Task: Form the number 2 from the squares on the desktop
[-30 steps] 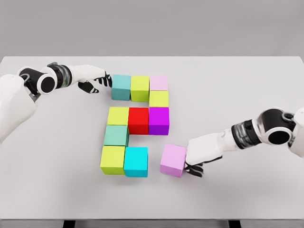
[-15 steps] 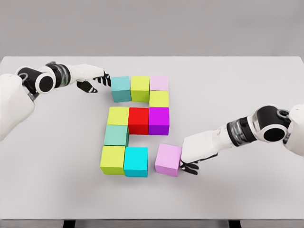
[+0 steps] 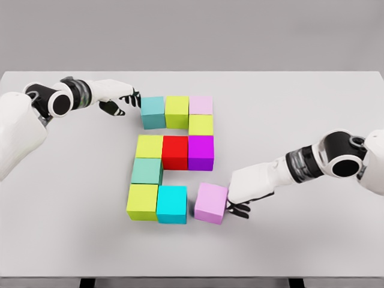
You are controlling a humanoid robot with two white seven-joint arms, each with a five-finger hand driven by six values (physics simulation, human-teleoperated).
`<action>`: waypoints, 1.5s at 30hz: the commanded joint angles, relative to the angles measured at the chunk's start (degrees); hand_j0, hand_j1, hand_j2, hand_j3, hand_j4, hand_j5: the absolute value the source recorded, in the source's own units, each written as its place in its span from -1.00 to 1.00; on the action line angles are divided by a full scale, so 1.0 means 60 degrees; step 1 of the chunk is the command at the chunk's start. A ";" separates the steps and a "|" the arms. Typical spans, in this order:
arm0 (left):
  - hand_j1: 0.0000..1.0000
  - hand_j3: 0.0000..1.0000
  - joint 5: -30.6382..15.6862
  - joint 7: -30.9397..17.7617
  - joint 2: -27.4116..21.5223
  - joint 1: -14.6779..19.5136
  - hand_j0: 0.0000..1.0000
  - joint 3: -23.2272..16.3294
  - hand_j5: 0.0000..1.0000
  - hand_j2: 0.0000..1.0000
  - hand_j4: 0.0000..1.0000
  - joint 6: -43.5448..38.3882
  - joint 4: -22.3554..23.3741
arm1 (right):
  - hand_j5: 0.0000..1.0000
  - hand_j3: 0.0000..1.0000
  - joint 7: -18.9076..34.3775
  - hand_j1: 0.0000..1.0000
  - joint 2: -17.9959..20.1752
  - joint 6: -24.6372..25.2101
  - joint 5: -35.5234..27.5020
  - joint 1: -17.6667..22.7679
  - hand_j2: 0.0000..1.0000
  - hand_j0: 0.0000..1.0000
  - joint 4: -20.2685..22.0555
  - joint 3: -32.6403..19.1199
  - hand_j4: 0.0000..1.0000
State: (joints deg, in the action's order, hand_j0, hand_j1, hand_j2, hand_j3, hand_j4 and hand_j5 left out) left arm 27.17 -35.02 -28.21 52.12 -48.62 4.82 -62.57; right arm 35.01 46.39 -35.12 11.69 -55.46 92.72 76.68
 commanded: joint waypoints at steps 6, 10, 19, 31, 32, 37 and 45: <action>0.26 0.26 0.0012 0.0003 0.0058 0.0000 0.26 0.0033 0.26 0.26 0.26 -0.0012 0.0013 | -0.67 -0.67 -0.0001 -0.67 -0.0042 0.0019 -0.0043 0.0000 -0.67 -0.67 -0.0453 -0.0006 -0.67; 0.26 0.26 0.0012 0.0003 0.0102 0.0000 0.26 0.0033 0.26 0.26 0.26 -0.0012 0.0013 | -0.67 -0.67 -0.0001 -0.67 -0.0071 0.0019 -0.0014 0.0015 -0.67 -0.67 -0.0541 0.0008 -0.67; 0.26 0.26 -0.0002 0.0003 0.0087 0.0000 0.26 0.0047 0.26 0.26 0.26 -0.0012 0.0013 | -0.67 -0.67 -0.0001 -0.67 -0.0100 0.0019 -0.0014 0.0000 -0.67 -0.67 -0.0600 -0.0006 -0.67; 1.00 1.00 -0.1525 0.0003 -0.2066 -0.0410 1.00 0.0912 1.00 1.00 1.00 0.0383 -0.1641 | -0.67 -0.67 -0.0001 -0.67 -0.0437 0.0019 -0.0014 -0.0073 -0.67 -0.67 -0.0585 -0.0006 -0.67; 1.00 1.00 -0.1891 0.0003 -0.2344 -0.0527 1.00 0.0897 1.00 1.00 1.00 0.0398 -0.2183 | -0.67 -0.67 -0.0001 -0.67 -0.0437 0.0019 -0.0014 -0.0073 -0.67 -0.67 -0.0585 -0.0006 -0.67; 1.00 1.00 -0.2580 0.0416 -0.3604 -0.1362 1.00 0.0926 1.00 1.00 1.00 0.3590 -0.3224 | -0.67 -0.67 -0.0001 -0.67 -0.0437 0.0019 -0.0014 -0.0132 -0.67 -0.67 -0.0585 -0.0006 -0.67; 1.00 1.00 -0.2507 0.1618 -0.4308 -0.2285 1.00 0.1746 1.00 1.00 1.00 0.5030 -0.3693 | -0.67 -0.67 -0.0001 -0.67 -0.0539 0.0019 -0.0014 -0.0176 -0.67 -0.67 -0.0585 -0.0006 -0.67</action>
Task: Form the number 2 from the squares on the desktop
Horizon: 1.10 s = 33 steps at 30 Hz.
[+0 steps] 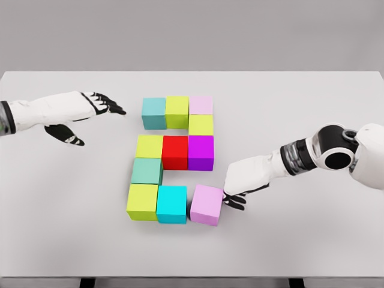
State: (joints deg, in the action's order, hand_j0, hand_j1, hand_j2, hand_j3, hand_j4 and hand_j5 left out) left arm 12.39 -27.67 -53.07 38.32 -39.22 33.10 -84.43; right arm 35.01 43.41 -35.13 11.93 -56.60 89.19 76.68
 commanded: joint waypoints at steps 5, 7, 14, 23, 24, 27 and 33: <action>1.00 1.00 -0.0044 0.0393 -0.0165 0.0000 1.00 0.0179 1.00 1.00 1.00 0.0317 -0.0035 | -0.67 -0.67 -0.0001 -0.67 -0.0175 0.0021 -0.0055 -0.0015 -0.67 -0.67 0.0003 -0.0006 -0.67; 1.00 1.00 -0.0044 0.0379 -0.0150 0.0000 1.00 0.0164 1.00 1.00 1.00 0.0317 -0.0006 | -0.67 -0.67 -0.0001 -0.67 -0.0175 0.0021 -0.0055 -0.0015 -0.67 -0.67 0.0003 -0.0006 -0.67; 1.00 1.00 -0.0044 0.0379 -0.0165 -0.0015 1.00 0.0164 1.00 1.00 1.00 0.0317 -0.0006 | -0.67 -0.67 -0.0001 -0.67 -0.0160 0.0021 -0.0055 -0.0088 -0.67 -0.67 -0.0026 -0.0006 -0.67; 1.00 1.00 -0.0058 0.0364 -0.0179 -0.0058 1.00 0.0164 1.00 1.00 1.00 0.0317 -0.0006 | -0.67 -0.67 -0.0001 -0.67 -0.0175 0.0021 -0.0055 -0.0103 -0.67 -0.67 -0.0261 -0.0006 -0.67; 1.00 1.00 -0.0058 0.0364 -0.0179 -0.0132 1.00 0.0208 1.00 1.00 1.00 0.0317 -0.0006 | -0.67 -0.67 -0.0001 -0.67 -0.0190 0.0021 -0.0055 -0.0103 -0.67 -0.67 -0.0261 -0.0006 -0.67; 1.00 1.00 -0.0044 0.0349 -0.0179 -0.0132 1.00 0.0208 1.00 1.00 1.00 0.0317 -0.0006 | -0.67 -0.67 -0.0001 -0.67 -0.0204 0.0021 -0.0070 -0.0103 -0.67 -0.67 -0.0261 -0.0006 -0.67; 1.00 1.00 -0.0044 0.0320 -0.0179 -0.0146 1.00 0.0193 1.00 1.00 1.00 0.0317 -0.0006 | -0.67 -0.67 -0.0001 -0.67 -0.0219 0.0021 -0.0070 -0.0146 -0.67 -0.67 -0.0261 -0.0006 -0.67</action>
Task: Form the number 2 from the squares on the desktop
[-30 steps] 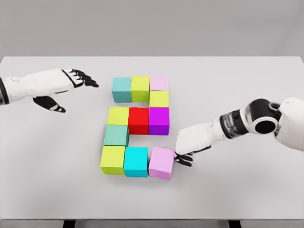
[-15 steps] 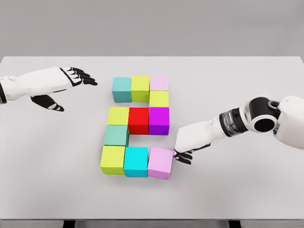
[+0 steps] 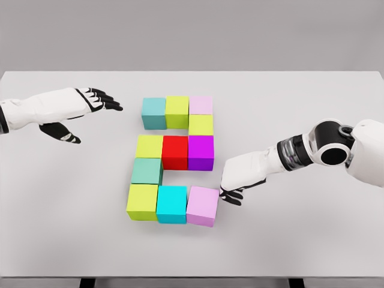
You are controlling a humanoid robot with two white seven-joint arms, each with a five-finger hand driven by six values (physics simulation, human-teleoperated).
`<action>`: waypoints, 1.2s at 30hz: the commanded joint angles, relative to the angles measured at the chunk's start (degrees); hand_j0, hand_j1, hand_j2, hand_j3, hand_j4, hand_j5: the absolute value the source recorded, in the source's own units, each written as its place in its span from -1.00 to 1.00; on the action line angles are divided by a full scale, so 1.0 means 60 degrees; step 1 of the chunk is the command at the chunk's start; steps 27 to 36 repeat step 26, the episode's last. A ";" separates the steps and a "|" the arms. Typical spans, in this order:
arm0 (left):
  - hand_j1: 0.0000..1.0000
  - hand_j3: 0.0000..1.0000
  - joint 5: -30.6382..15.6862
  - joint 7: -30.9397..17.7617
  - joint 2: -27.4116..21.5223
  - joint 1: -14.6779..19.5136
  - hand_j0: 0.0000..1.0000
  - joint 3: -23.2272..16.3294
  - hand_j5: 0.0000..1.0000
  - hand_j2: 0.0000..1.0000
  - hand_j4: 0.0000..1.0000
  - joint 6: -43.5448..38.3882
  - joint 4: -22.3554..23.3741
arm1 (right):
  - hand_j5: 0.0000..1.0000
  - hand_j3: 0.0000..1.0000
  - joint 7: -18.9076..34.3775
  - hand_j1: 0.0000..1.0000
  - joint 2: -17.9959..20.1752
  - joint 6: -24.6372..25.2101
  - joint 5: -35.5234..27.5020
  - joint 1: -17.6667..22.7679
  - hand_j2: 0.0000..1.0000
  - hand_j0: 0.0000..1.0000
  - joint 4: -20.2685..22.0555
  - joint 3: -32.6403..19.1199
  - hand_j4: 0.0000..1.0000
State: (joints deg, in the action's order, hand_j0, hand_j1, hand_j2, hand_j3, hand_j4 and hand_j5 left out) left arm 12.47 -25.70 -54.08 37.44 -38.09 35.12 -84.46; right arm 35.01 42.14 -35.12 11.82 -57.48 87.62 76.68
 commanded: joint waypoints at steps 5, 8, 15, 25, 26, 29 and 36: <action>1.00 1.00 -0.0071 0.0006 -0.0009 0.0015 1.00 0.0020 1.00 1.00 1.00 -0.0020 0.0058 | -0.67 -0.67 -0.0001 -0.67 -0.0006 0.0020 -0.0066 -0.0015 -0.67 -0.67 0.0002 -0.0006 -0.67; 1.00 1.00 -0.0071 0.0006 -0.0009 0.0015 1.00 0.0006 1.00 1.00 1.00 -0.0020 0.0132 | -0.66 -0.66 -0.0001 -0.66 0.0125 0.0020 -0.0051 -0.0059 -0.66 -0.66 -0.0203 -0.0050 -0.66; 1.00 1.00 -0.0056 -0.0008 -0.0009 0.0015 1.00 0.0050 1.00 1.00 1.00 -0.0020 0.0542 | -0.51 -0.51 -0.0001 -0.51 0.1106 0.0020 -0.0037 -0.0044 -0.51 -0.51 -0.1023 -0.1192 -0.51; 1.00 1.00 -0.0071 -0.0023 0.0064 0.0029 1.00 0.0050 1.00 1.00 1.00 -0.0020 0.0776 | 1.00 1.00 -0.0001 1.00 0.1971 0.0020 0.0007 0.0146 1.00 1.00 -0.1023 -0.2745 1.00; 1.00 1.00 -0.0071 -0.0023 0.0093 0.0029 1.00 0.0050 1.00 1.00 1.00 -0.0020 0.0761 | 1.00 1.00 -0.0001 1.00 0.1986 0.0020 0.0022 0.0161 1.00 1.00 -0.1023 -0.2746 1.00; 1.00 1.00 -0.0071 -0.0023 0.0093 0.0029 1.00 0.0050 1.00 1.00 1.00 -0.0020 0.0761 | 1.00 1.00 -0.0001 1.00 0.1986 0.0020 0.0022 0.0161 1.00 1.00 -0.1023 -0.2746 1.00; 1.00 1.00 -0.0071 -0.0023 0.0093 0.0029 1.00 0.0050 1.00 1.00 1.00 -0.0020 0.0761 | 1.00 1.00 -0.0001 1.00 0.1986 0.0020 0.0022 0.0161 1.00 1.00 -0.1023 -0.2746 1.00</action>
